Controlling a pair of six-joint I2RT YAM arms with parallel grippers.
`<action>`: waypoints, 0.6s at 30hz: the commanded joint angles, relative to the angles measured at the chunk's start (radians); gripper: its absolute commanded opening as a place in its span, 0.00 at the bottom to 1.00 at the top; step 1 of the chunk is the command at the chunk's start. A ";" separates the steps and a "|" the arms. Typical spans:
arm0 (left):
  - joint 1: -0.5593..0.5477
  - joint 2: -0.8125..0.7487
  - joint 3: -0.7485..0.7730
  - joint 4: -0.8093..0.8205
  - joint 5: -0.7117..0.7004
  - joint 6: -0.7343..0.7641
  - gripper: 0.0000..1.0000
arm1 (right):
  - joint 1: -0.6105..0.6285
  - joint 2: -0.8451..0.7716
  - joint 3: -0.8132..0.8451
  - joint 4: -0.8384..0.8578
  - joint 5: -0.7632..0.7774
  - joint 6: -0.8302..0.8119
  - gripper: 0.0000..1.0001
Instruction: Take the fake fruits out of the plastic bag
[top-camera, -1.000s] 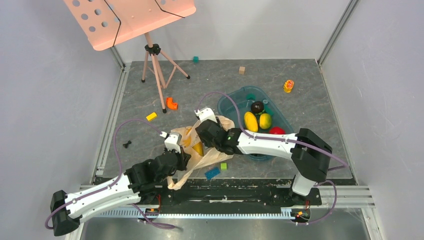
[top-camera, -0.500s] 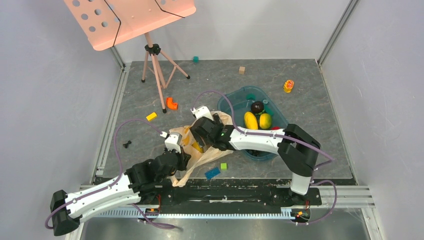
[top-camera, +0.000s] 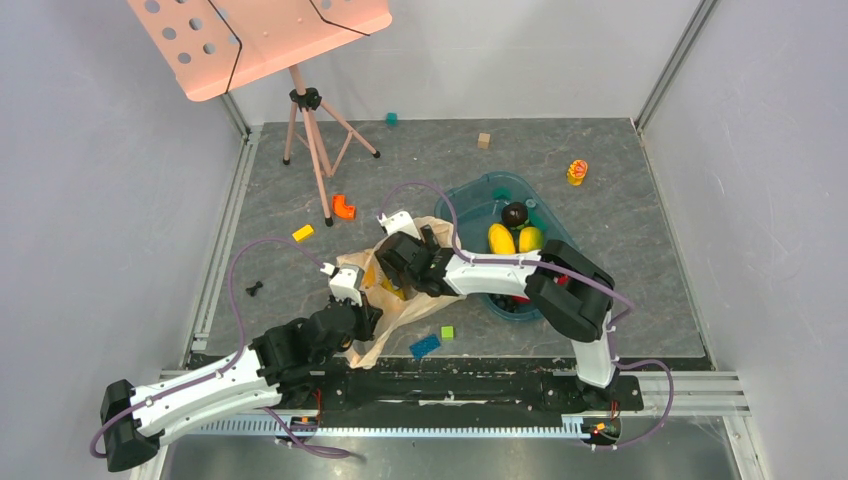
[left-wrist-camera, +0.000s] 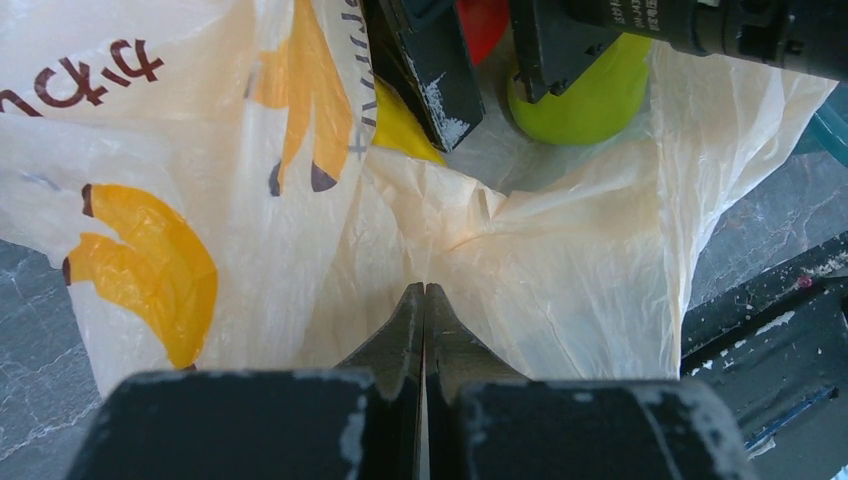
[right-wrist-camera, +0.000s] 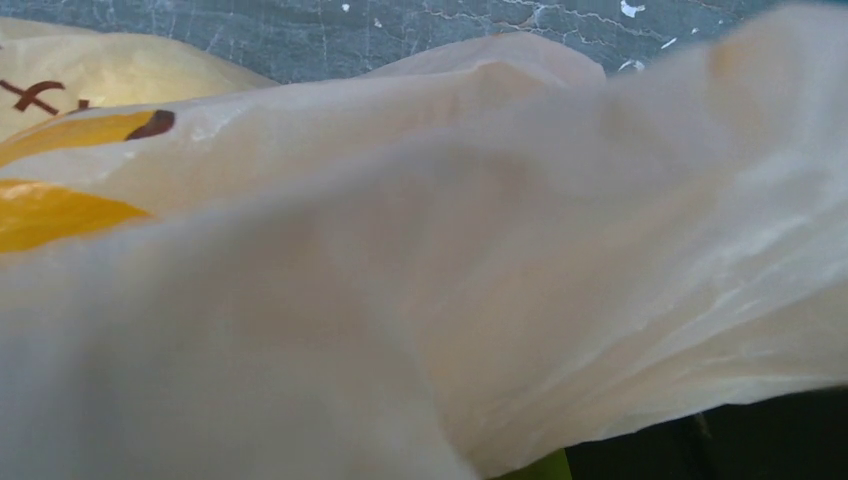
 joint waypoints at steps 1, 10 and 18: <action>0.007 0.001 0.016 0.031 -0.009 0.030 0.02 | -0.015 0.015 0.025 0.064 0.067 0.000 0.84; 0.006 0.000 0.016 0.031 -0.009 0.031 0.02 | -0.014 -0.068 -0.054 0.097 0.018 -0.018 0.62; 0.007 0.004 0.016 0.033 -0.007 0.030 0.02 | 0.020 -0.217 -0.148 0.087 -0.086 -0.021 0.59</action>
